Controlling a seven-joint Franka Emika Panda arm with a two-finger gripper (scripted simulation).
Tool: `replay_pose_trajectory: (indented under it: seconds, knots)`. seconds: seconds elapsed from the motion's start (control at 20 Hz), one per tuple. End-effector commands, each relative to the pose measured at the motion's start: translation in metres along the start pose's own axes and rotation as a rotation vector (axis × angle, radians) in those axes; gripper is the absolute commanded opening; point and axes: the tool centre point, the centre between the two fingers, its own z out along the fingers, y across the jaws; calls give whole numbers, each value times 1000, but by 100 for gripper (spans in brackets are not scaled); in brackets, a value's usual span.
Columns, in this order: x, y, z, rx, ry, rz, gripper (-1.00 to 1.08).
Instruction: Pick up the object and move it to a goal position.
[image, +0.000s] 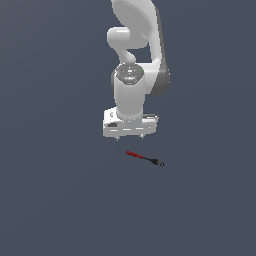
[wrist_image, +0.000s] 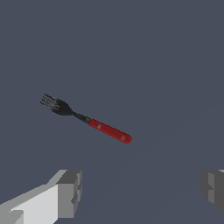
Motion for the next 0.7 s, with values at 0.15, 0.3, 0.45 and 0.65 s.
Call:
replay_pose_trajectory:
  seconds: [0.15,0.3,0.45,0.65]
  knots:
    - [3,-5,9,-7,-2,-97,100]
    - [6,-9,16,-12,-3,-172,100]
    - [9,-14,25,-16,-4,-263,100]
    - [13,-22,37,-21,-6,-399,100]
